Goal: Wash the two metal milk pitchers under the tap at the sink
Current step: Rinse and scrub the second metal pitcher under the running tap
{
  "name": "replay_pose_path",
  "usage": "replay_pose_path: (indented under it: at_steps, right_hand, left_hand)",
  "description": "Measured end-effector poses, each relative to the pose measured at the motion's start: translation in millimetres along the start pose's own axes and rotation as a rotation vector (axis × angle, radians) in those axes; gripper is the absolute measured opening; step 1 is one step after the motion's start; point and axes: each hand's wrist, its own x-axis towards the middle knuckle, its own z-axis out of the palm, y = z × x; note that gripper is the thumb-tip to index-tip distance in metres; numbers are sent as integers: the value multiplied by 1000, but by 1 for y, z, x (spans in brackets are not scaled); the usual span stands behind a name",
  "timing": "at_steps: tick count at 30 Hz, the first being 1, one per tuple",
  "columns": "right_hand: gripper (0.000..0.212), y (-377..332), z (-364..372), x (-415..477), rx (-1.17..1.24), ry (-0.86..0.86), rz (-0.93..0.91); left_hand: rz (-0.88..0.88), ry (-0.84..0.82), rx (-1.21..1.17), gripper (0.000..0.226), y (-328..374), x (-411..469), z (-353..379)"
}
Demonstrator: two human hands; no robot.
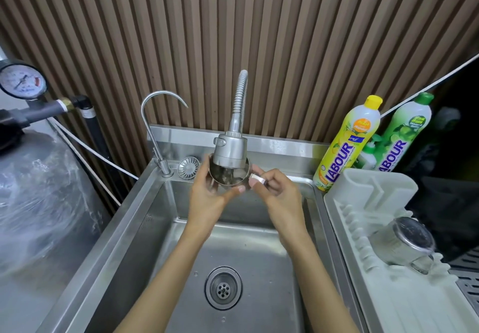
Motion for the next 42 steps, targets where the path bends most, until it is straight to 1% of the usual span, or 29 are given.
replay_pose_path:
  at_steps: [3,5,7,11,12,13,15,17,18,19,20,21,23,25,28,31,34,36,38,40,41,42]
  right_hand:
    - [22,16,2,1,214,-118,122]
    - [18,24,3,-1,312,-146,189]
    - [15,27,3,-3,322,-139,227]
    - [17,23,-2,-6,209,-74,301]
    - [18,21,-5,-7,173,-54,308]
    - [19,18,-7,-7,130,-32,305]
    - [22,10,-12,-6,2,17,262]
    - [26,2,-17,-4,-242,61,128]
    - [27,-1,-19,-4,-386,74,37]
    - [26,-3,-20,-4,-507,76,-46]
    - [24,-5,-20,-5,-576,72,-105]
    - [22,-5,-19,-6,-591,67,-142]
    - [22,-5,-16,-5,-507,67,-164]
    - [25,-3,-15,-3,-306,38,-151]
    - [20,-1,-12,0,-49,-55,-111]
    - [16,9,-7,2,137,-126,-22]
    - [17,20,0,2,325,-166,103]
    - [15,23,0,1,344,-165,170]
    - [14,23,-2,-2,255,-125,214]
    - [16,23,-3,-4,164,-82,244]
    - [17,21,-5,-5,129,-58,257]
    - [18,19,-7,-5,93,-34,266]
  left_hand:
    - [156,56,240,76,2,-3,-9]
    - [195,97,391,85,5,-9,-11]
    - [172,148,499,91,10,-15,-10]
    - [35,208,666,105,8,-25,-7]
    - [-4,197,659,103,7,-27,-6]
    - [-46,173,645,95,7,-28,-4]
    - [-120,109,583,61,6,-28,-2]
    - [-198,12,431,37,5,-26,-3]
    - [-242,-37,339,31,4,-24,-4]
    - [-274,-75,260,31,3,-24,-4]
    - [-286,-95,203,34,2,-24,-4]
    - [-279,-99,159,39,2,-23,-3]
    - [-233,-83,73,48,2,-19,2]
    - [-163,-43,-2,58,5,-16,7]
    - [-36,33,-29,72,11,-12,8]
    - [89,109,109,71,15,-13,4]
    - [142,197,331,83,14,-18,0]
    - [119,245,437,90,14,-21,-1]
    - [70,267,544,99,14,-24,-3]
    - [10,255,632,109,12,-26,-3]
    - [-24,240,643,107,10,-27,-3]
    - [-63,217,637,98,9,-28,-3]
